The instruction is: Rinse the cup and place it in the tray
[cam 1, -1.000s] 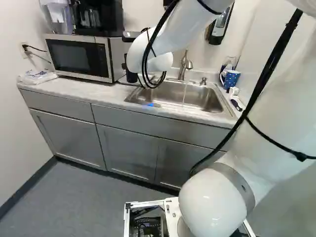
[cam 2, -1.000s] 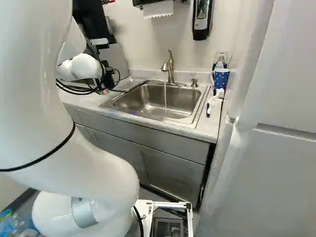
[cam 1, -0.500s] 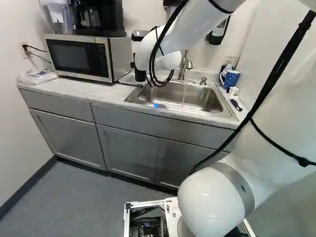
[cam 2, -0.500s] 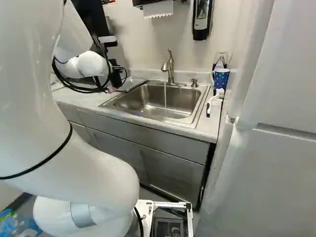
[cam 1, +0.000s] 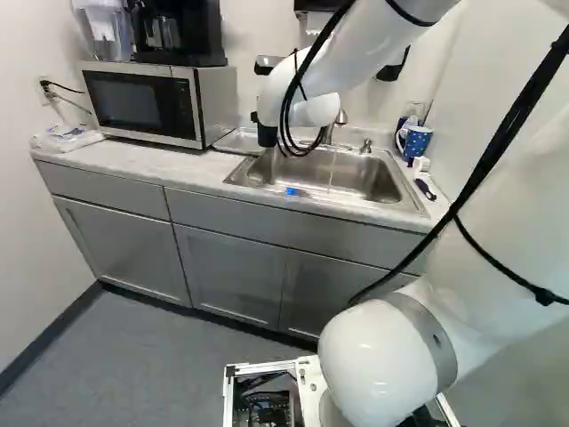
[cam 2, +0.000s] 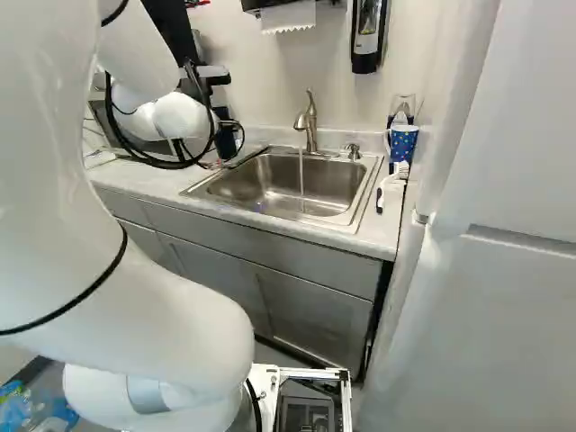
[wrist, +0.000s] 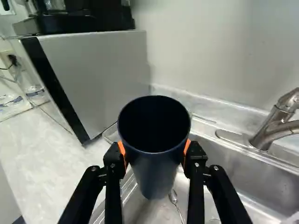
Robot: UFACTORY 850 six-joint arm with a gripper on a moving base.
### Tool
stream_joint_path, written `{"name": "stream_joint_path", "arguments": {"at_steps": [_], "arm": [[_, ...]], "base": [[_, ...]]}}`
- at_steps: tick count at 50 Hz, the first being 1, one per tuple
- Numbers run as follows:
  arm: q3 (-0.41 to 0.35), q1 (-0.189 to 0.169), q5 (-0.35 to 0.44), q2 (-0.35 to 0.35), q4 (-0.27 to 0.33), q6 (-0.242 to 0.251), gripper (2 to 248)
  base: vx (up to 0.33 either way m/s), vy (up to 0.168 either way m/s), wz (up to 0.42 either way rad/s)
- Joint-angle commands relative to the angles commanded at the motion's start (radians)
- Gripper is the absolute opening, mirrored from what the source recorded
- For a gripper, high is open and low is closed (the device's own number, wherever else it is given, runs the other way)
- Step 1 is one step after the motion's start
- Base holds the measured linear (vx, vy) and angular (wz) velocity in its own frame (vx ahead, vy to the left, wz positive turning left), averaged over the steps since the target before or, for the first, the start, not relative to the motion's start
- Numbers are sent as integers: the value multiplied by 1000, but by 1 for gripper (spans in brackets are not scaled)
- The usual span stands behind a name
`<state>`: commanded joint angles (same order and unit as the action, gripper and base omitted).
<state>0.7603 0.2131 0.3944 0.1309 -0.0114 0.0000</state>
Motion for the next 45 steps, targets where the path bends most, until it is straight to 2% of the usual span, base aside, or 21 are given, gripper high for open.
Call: {"name": "stream_joint_path", "arguments": {"at_steps": [45], "arm": [[-38, -143, 13, -48, 0, 0, 125]], "base": [[0, 0, 0]]}}
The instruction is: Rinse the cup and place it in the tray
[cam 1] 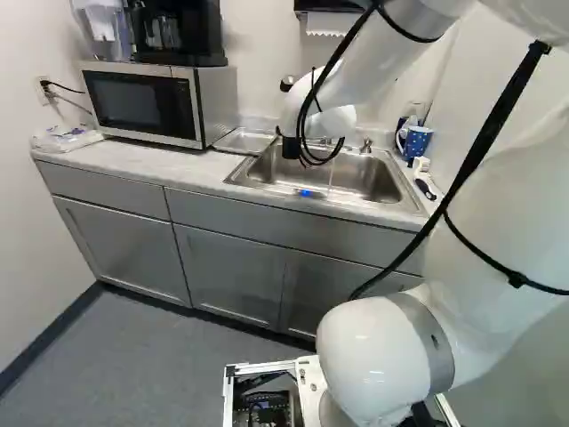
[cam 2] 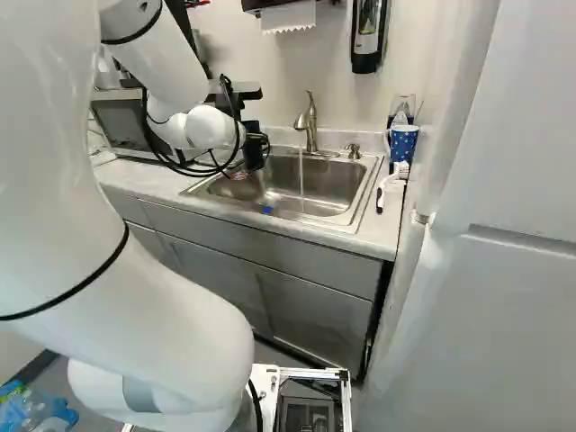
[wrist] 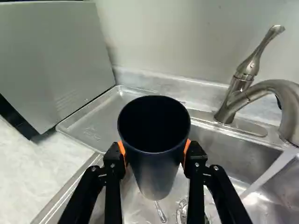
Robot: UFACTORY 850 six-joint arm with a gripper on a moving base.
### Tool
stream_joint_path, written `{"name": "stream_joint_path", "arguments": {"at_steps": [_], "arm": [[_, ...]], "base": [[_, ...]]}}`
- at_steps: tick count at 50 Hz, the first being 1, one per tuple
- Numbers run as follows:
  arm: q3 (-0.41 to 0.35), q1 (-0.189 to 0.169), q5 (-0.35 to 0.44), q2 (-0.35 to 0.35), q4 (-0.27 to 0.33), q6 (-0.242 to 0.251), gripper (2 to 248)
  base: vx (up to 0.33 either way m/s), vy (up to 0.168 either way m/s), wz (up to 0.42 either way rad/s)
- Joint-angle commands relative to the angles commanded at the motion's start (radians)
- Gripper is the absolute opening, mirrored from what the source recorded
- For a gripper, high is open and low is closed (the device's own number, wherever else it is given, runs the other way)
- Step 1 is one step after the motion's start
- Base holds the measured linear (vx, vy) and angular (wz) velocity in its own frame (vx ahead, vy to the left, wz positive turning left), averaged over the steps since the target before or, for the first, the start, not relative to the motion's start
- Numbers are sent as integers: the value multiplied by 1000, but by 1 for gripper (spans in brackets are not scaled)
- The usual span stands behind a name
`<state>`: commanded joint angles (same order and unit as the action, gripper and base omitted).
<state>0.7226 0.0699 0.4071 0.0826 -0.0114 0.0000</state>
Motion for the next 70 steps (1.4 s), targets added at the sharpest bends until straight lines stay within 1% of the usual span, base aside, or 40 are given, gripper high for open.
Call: {"name": "stream_joint_path", "arguments": {"at_steps": [26, 37, 70], "arm": [[-17, -82, 71, -42, 0, 0, 125], [-25, -116, 85, -60, 0, 0, 125], [-80, -205, 114, -80, 0, 0, 125]], "base": [[0, 0, 0], [0, 0, 0], [0, 0, 0]]}}
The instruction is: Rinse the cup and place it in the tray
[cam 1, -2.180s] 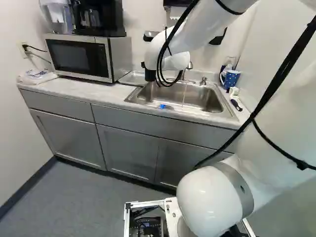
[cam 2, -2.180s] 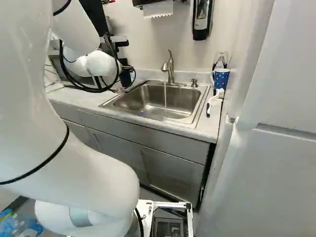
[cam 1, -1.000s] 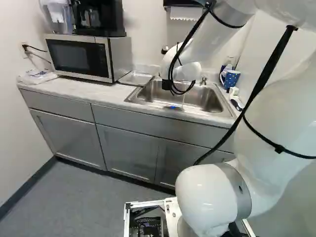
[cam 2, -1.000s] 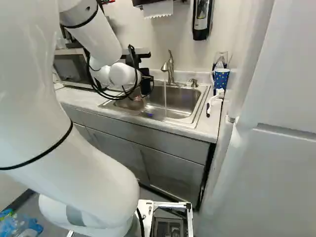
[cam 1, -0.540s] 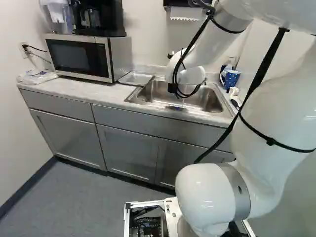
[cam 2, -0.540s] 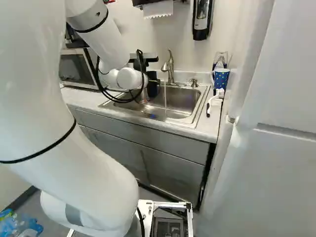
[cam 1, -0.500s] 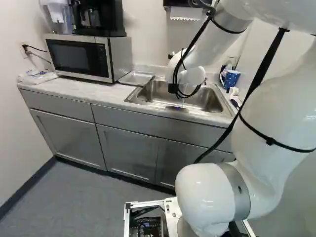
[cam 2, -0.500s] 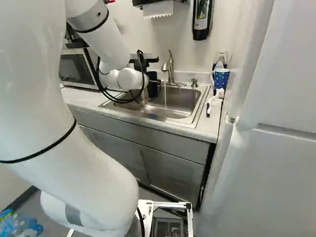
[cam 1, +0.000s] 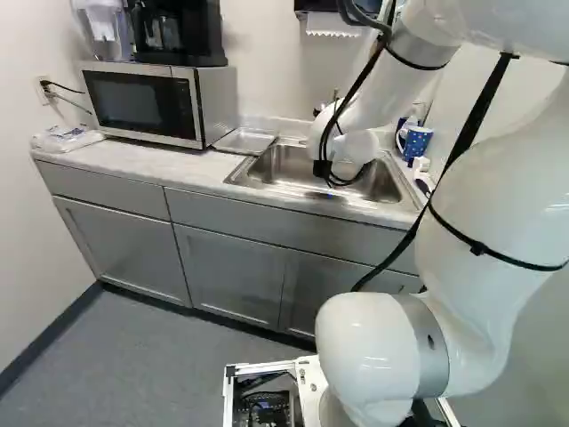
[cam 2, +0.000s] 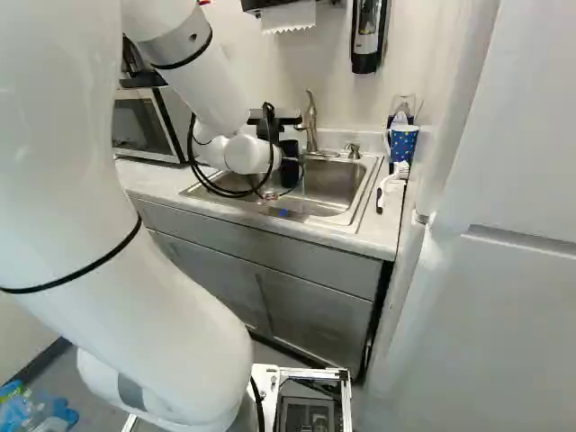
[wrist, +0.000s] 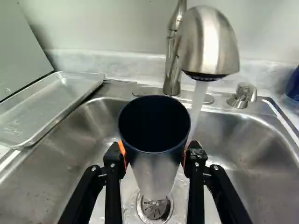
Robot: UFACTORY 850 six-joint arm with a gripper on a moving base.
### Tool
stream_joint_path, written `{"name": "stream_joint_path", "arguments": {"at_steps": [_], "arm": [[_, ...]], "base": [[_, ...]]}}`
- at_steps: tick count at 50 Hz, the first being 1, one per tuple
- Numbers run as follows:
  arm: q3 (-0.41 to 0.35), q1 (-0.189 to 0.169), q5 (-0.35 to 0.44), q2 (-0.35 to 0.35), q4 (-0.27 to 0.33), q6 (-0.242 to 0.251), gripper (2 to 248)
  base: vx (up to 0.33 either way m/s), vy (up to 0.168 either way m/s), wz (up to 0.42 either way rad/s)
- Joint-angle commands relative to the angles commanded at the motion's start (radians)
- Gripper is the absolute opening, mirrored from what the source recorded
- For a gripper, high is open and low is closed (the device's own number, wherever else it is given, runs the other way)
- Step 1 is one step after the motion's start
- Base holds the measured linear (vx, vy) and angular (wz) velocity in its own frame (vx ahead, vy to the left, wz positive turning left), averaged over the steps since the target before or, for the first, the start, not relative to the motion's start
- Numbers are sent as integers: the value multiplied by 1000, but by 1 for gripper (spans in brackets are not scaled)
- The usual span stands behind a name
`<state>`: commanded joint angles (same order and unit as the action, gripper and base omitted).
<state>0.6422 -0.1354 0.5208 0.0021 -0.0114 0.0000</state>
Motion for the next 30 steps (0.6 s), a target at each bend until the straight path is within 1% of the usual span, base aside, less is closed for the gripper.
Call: {"name": "stream_joint_path", "arguments": {"at_steps": [5, 18, 30], "arm": [[-4, -16, 4, -8, 0, 0, 125], [-8, -56, 15, -4, 0, 0, 125], [-8, -58, 21, -4, 0, 0, 125]], "base": [[0, 0, 0], [0, 0, 0], [0, 0, 0]]}}
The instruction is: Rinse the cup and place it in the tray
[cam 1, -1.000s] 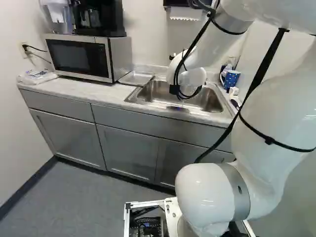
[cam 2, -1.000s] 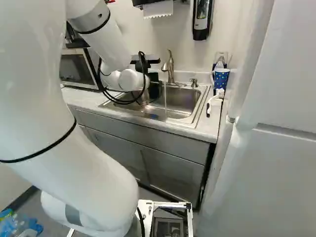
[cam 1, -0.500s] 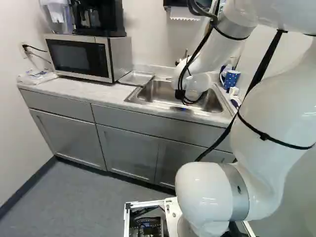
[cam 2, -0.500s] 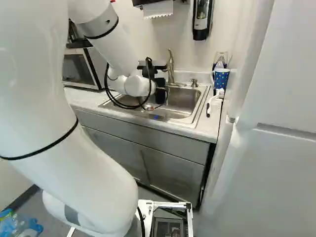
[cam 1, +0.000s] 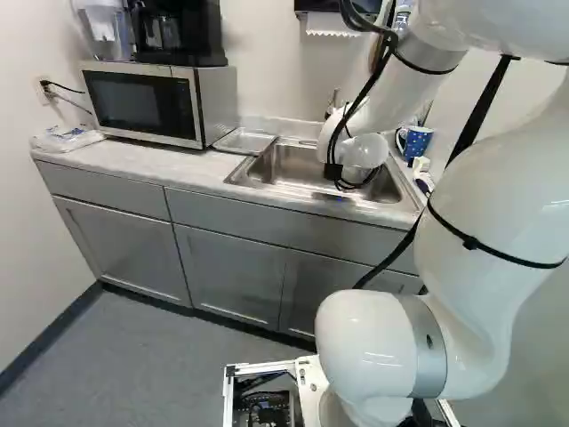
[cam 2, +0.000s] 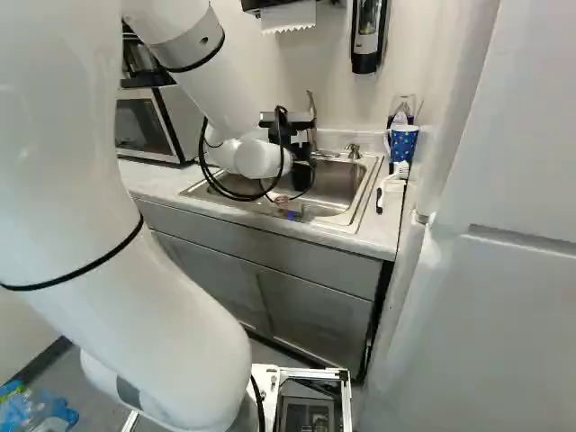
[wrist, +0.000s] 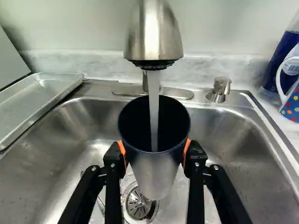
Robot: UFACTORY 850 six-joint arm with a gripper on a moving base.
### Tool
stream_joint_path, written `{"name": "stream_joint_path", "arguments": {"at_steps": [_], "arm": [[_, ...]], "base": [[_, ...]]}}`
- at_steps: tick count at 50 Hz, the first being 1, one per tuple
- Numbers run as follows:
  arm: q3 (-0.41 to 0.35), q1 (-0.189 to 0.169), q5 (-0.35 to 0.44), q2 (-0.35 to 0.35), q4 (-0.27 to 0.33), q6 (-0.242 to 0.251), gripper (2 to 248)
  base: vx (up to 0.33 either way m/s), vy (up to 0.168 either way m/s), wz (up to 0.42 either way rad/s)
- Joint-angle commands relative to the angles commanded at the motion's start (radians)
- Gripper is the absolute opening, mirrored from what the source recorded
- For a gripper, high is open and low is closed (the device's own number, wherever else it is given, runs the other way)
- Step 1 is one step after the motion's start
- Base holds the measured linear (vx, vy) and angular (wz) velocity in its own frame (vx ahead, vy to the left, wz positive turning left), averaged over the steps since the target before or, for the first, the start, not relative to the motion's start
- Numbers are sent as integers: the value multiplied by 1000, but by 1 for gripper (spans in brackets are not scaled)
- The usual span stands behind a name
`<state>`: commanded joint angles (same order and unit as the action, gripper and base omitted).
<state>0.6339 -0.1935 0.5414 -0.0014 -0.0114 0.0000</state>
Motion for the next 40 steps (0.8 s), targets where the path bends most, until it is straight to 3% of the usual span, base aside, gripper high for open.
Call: {"name": "stream_joint_path", "arguments": {"at_steps": [40], "arm": [[0, 0, 0, 0, 0, 0, 125]], "base": [[0, 0, 0]]}}
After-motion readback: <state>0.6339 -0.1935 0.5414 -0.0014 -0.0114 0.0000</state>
